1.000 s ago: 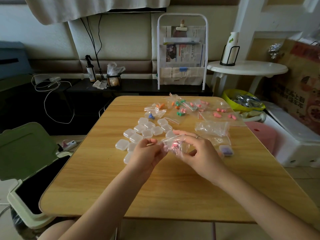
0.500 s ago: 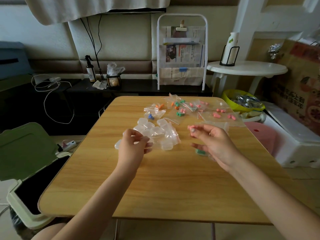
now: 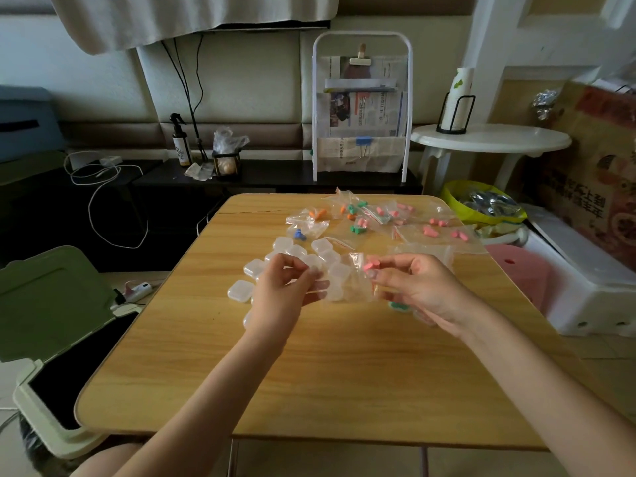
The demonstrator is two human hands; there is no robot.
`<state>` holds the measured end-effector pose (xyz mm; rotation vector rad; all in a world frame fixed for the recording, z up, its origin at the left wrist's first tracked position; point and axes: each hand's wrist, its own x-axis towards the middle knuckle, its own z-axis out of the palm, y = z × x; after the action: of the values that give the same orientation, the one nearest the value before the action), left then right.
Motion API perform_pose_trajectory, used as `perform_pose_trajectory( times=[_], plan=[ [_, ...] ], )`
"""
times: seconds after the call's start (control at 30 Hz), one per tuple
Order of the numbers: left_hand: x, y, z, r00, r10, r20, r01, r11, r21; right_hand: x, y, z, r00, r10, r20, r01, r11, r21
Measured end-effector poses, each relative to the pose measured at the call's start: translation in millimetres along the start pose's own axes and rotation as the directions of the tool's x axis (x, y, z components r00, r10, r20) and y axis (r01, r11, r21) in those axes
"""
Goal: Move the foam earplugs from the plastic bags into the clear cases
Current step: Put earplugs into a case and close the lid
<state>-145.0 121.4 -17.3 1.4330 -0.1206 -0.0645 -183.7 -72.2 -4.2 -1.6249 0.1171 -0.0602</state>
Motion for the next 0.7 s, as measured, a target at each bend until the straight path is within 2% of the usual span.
perform_pose_trajectory(
  times=[0.07,0.13,0.2,0.23,0.27,0.3,0.37,0.43,0.57,0.63,0.7],
  plan=[
    [-0.7,0.3,2.8,1.000,-0.008,0.008,0.009,1.000,-0.017,-0.3,3.0,2.7,0.999,0.035,0.039,-0.036,0.999,0.028],
    [0.2,-1.3,4.4,1.000,0.001,0.026,-0.001,1.000,0.025,1.1,3.4,1.8,0.999,0.029,-0.031,-0.029,0.999,-0.014],
    [2.6,-3.9,3.9,0.994,0.081,0.070,-0.094,0.975,0.203,4.7,0.6,-5.6,0.986,-0.006,-0.169,-0.003,0.999,-0.053],
    [4.6,-6.1,2.7,0.985,0.132,0.110,-0.162,0.927,0.339,7.2,-1.6,-11.7,0.965,-0.034,-0.259,0.023,0.999,-0.047],
    [6.9,-9.0,1.3,0.972,0.175,0.159,-0.233,0.832,0.503,9.6,-3.9,-19.2,0.933,-0.069,-0.354,0.054,0.997,-0.051],
    [9.4,-12.8,0.5,0.954,0.205,0.220,-0.300,0.694,0.655,11.5,-5.8,-27.2,0.891,-0.106,-0.442,0.076,0.993,-0.086],
    [13.4,-21.5,1.3,0.918,0.200,0.341,-0.395,0.441,0.806,14.2,-6.6,-41.3,0.815,-0.198,-0.544,0.084,0.970,-0.228],
    [15.5,-28.8,4.4,0.911,0.141,0.387,-0.412,0.351,0.841,16.6,-2.0,-50.6,0.787,-0.259,-0.560,0.042,0.928,-0.370],
    [17.2,-30.6,9.2,0.909,0.147,0.391,-0.417,0.308,0.855,22.2,9.6,-57.0,0.751,-0.351,-0.559,-0.090,0.785,-0.613],
    [17.2,-28.7,9.8,0.912,0.173,0.373,-0.411,0.335,0.848,23.2,9.5,-58.2,0.724,-0.422,-0.546,-0.082,0.733,-0.675],
    [15.8,-27.3,10.4,0.921,0.193,0.338,-0.389,0.408,0.826,23.6,8.1,-57.1,0.711,-0.478,-0.516,-0.025,0.716,-0.698]
  ],
)
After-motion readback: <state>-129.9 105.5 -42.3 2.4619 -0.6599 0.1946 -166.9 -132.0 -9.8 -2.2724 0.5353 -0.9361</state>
